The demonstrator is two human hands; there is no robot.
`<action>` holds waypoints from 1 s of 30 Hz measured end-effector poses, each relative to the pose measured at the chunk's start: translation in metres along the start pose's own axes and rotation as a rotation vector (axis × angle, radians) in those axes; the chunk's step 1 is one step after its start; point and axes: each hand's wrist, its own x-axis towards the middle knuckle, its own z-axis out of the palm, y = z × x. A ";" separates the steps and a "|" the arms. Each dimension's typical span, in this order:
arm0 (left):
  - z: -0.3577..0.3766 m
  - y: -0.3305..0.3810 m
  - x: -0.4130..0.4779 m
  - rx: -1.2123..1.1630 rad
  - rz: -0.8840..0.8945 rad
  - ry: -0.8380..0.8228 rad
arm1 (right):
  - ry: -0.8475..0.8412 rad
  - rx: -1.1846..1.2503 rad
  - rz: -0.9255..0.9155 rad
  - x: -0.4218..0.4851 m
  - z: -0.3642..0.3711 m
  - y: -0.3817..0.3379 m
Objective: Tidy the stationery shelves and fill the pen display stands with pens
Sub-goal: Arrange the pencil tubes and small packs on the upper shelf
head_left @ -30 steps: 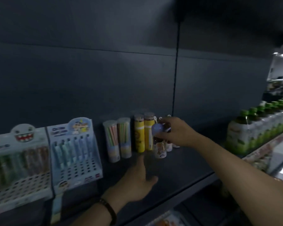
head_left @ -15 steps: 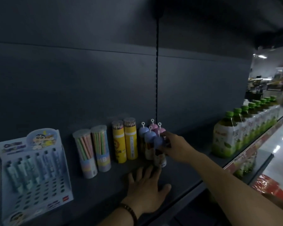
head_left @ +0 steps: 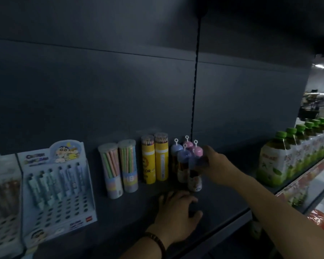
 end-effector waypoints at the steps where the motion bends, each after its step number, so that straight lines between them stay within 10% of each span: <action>1: -0.006 -0.002 -0.004 -0.028 0.015 0.013 | 0.040 -0.019 -0.006 -0.003 0.000 -0.005; 9: -0.085 -0.028 -0.075 0.076 0.065 0.034 | 0.370 -0.040 -0.272 -0.026 0.035 -0.097; 20: -0.202 -0.122 -0.270 0.271 -0.205 0.101 | -0.207 0.208 -0.519 -0.079 0.159 -0.299; 30: -0.261 -0.220 -0.476 0.225 -0.536 0.337 | -0.382 0.351 -0.641 -0.127 0.269 -0.466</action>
